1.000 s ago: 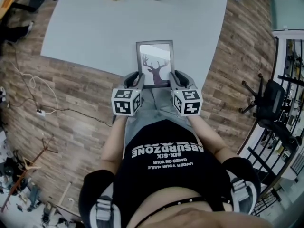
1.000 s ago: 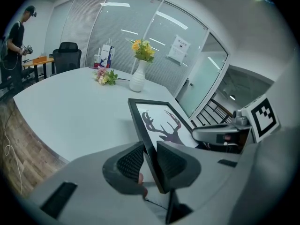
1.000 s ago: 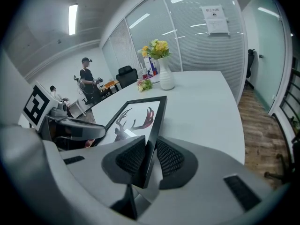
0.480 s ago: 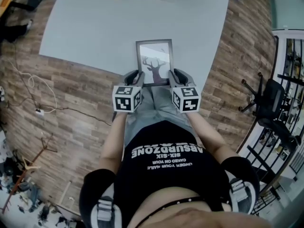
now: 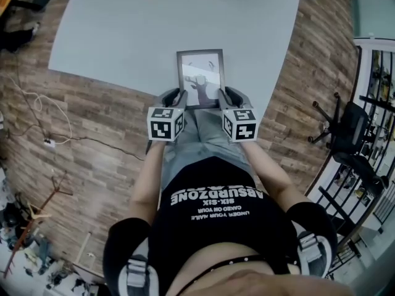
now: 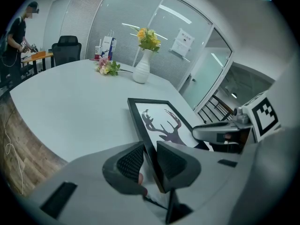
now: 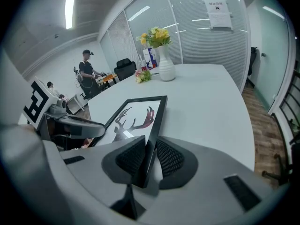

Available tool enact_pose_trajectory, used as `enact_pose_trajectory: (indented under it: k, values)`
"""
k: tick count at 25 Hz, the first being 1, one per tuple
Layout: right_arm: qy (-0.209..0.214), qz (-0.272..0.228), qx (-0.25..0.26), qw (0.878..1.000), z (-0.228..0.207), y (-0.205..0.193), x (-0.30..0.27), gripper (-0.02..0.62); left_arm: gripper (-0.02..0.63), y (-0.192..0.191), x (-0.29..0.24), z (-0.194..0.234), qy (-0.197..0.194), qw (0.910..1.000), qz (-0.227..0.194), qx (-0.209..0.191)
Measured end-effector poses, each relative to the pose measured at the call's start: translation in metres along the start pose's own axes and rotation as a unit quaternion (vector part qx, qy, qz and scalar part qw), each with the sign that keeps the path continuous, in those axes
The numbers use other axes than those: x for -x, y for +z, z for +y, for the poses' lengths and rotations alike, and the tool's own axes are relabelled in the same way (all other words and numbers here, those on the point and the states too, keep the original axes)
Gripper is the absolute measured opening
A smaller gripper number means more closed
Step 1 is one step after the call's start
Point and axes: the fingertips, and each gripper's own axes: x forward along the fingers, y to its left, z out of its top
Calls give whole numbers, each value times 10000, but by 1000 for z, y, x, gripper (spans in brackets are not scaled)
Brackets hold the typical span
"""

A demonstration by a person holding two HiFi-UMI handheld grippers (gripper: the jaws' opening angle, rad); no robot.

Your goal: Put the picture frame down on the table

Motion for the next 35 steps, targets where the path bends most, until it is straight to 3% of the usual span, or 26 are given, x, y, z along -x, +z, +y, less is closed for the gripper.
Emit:
enact_pose_trajectory:
  k: [17, 35]
  values:
    - [-14, 313, -55, 9995, -6, -19, -19, 89, 97, -12, -15, 7, 82, 9997, 208, -65]
    - [396, 471, -306, 9976, -13, -32, -30, 103, 97, -22, -28, 9, 188, 9984, 516, -165]
